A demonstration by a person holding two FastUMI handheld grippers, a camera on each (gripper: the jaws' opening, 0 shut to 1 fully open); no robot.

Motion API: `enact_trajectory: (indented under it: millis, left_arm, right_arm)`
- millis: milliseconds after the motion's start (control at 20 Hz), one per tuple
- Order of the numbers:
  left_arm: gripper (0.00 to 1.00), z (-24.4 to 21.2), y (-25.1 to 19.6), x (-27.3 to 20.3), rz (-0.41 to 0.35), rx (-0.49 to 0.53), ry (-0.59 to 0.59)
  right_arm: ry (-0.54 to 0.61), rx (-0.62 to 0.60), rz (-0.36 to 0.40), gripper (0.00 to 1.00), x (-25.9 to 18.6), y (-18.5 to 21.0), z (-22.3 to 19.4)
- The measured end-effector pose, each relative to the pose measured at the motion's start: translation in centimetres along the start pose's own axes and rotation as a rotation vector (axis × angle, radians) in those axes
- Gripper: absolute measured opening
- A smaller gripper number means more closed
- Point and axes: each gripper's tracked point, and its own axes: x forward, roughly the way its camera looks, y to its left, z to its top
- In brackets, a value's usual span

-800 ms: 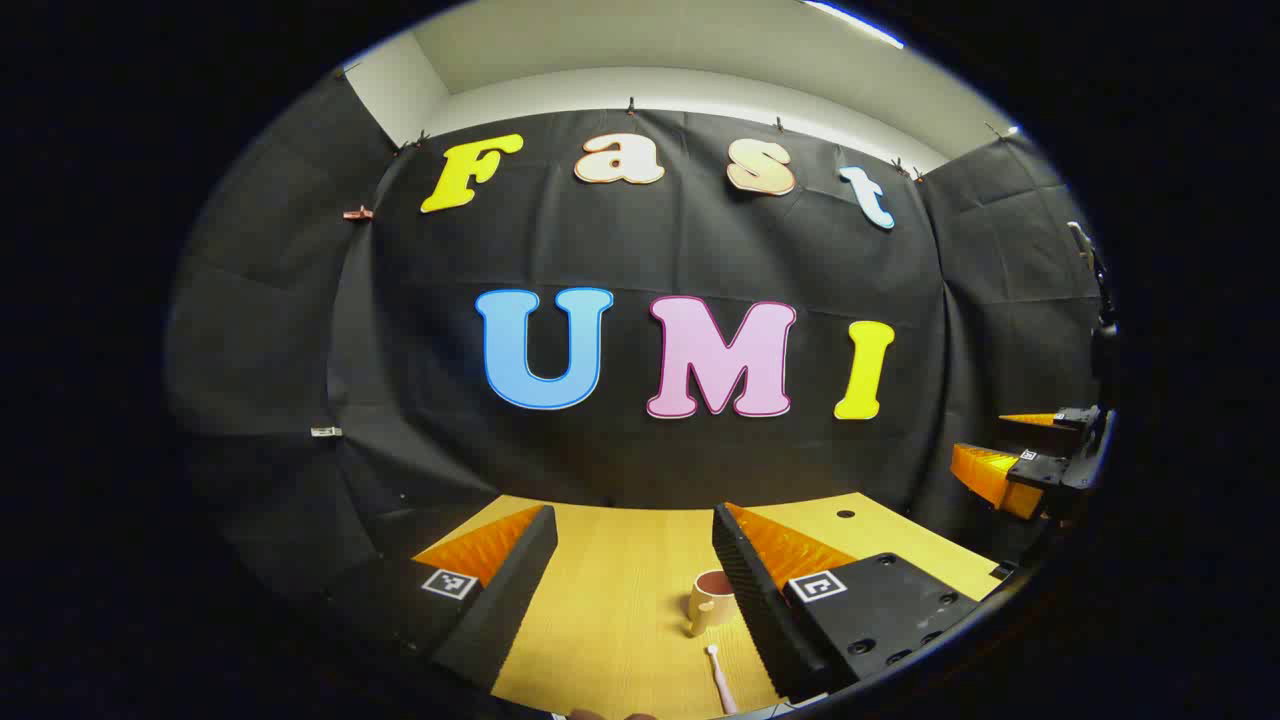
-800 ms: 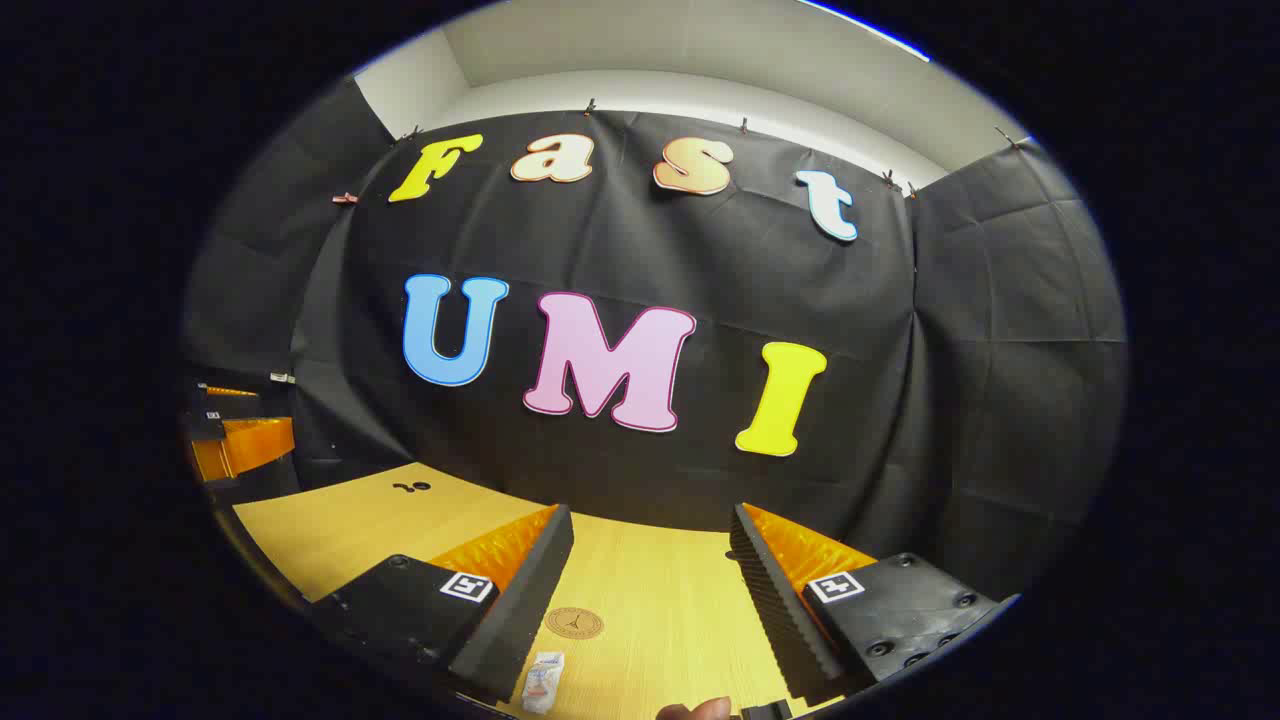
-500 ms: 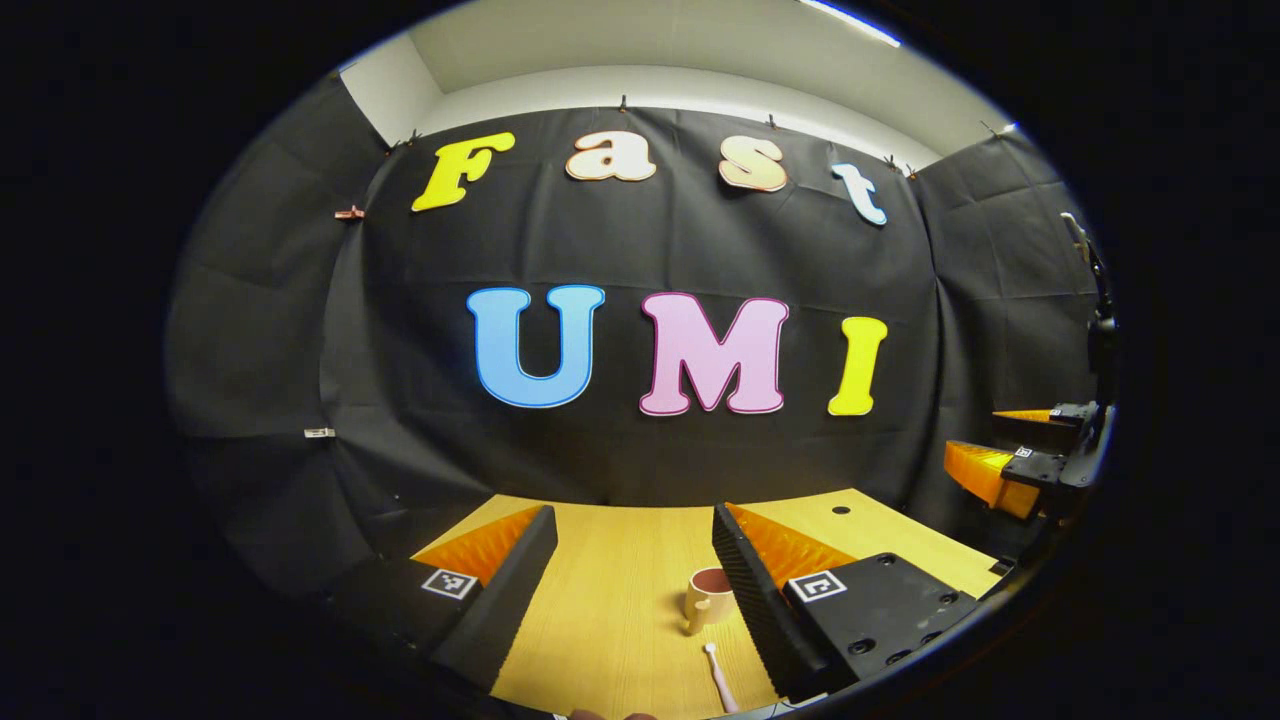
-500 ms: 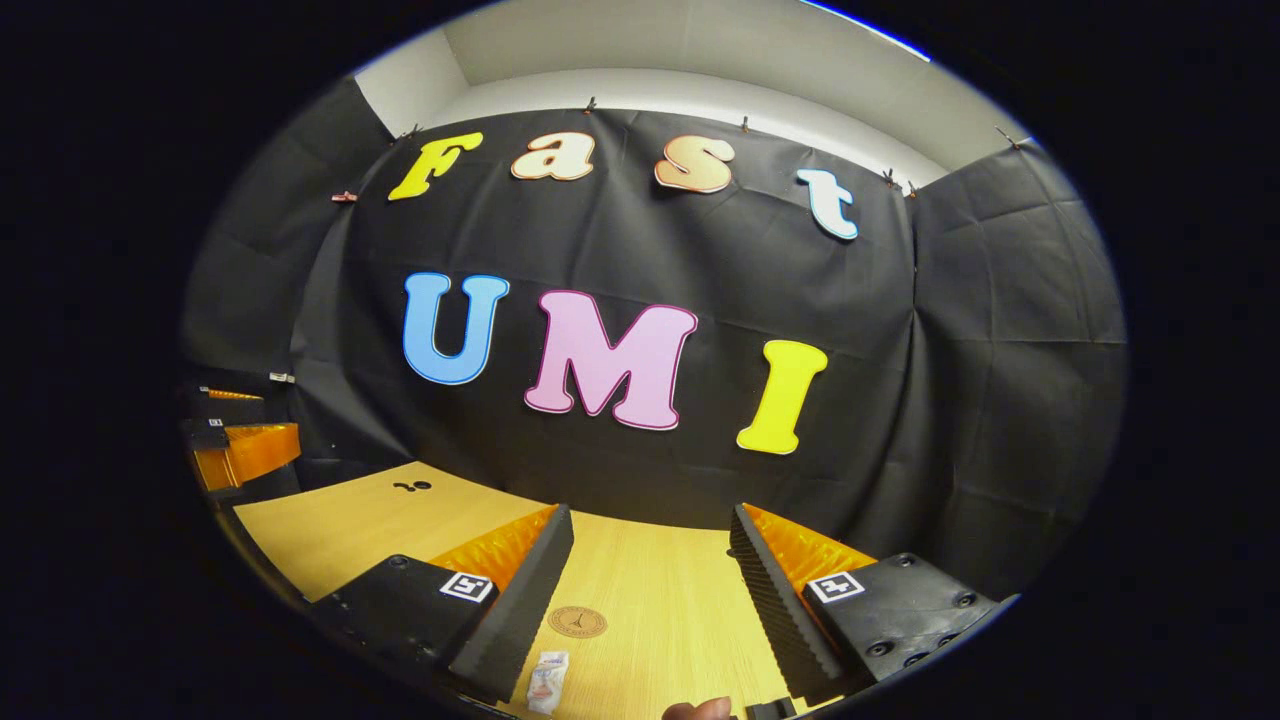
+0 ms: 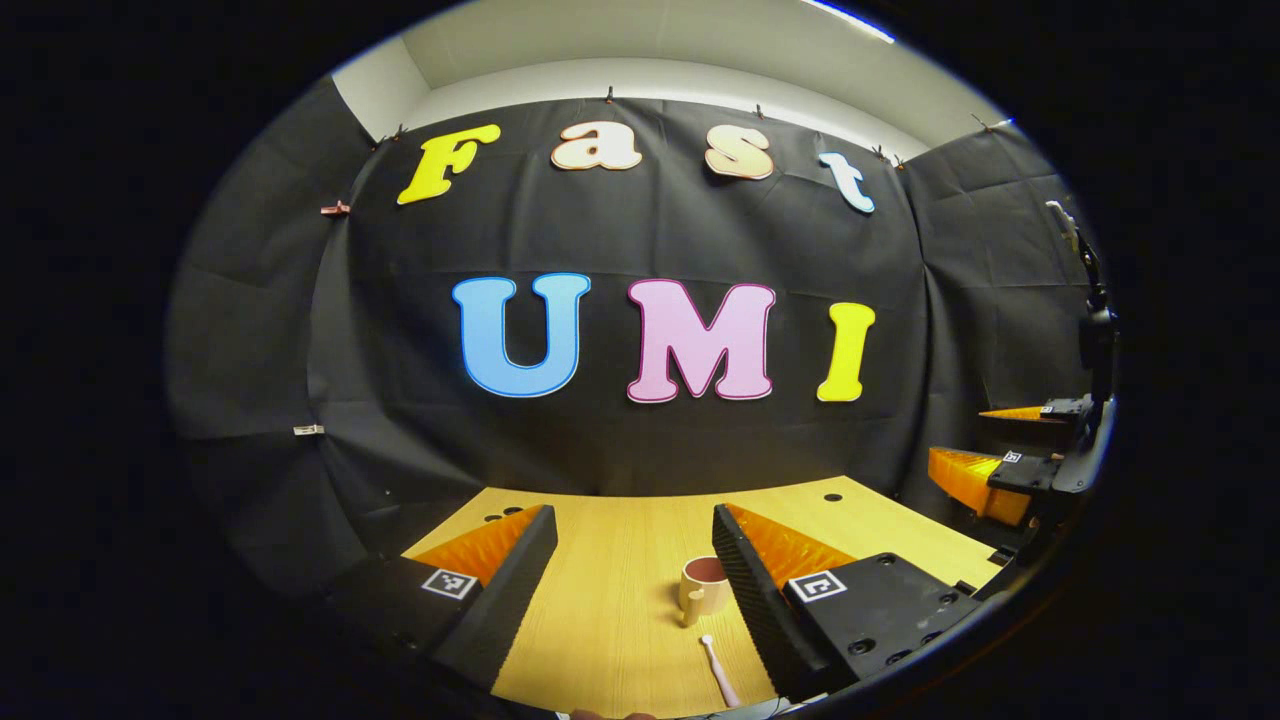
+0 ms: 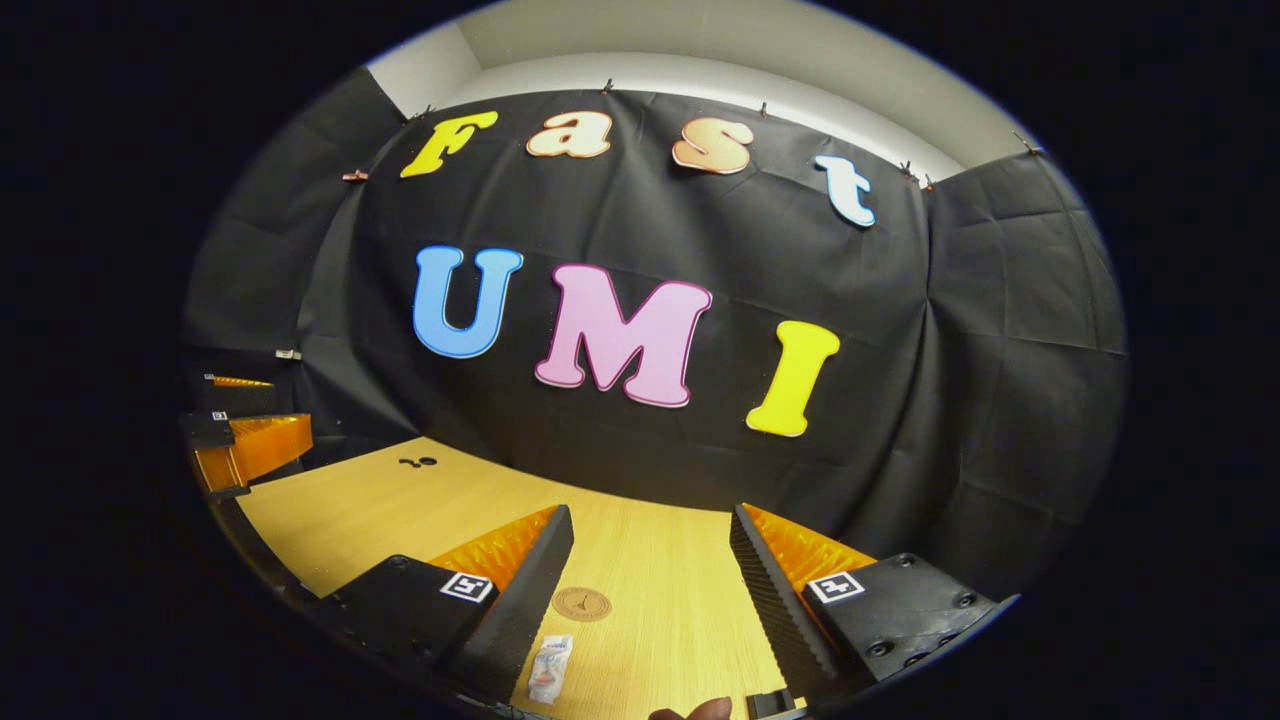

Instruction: Put the toothbrush and toothpaste on the desktop into the cup, then pick up the cup and place it on the coaster on the desktop.

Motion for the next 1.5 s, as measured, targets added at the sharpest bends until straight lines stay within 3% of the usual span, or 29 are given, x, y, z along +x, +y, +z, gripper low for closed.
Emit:
enact_trajectory:
  millis: [600,1000,1200,1500]
  left_arm:
    - [0.97,-7.0,2.2,0.2,0.009,0.018,0.129]
    - [0.97,-9.9,4.9,1.3,0.033,0.029,0.186]
    - [0.97,-10.9,6.2,1.9,0.054,0.036,0.209]
    - [0.97,-12.1,6.6,1.3,0.079,0.033,0.239]
  right_arm:
    - [0.521,-0.043,0.180,0.96,-0.6,9.0,-15.6]
    - [0.848,-0.067,0.161,0.93,0.2,11.1,-27.0]
    - [0.933,-0.108,0.154,0.90,1.2,11.5,-30.1]
    - [0.969,-0.165,0.118,0.87,3.1,11.5,-32.1]
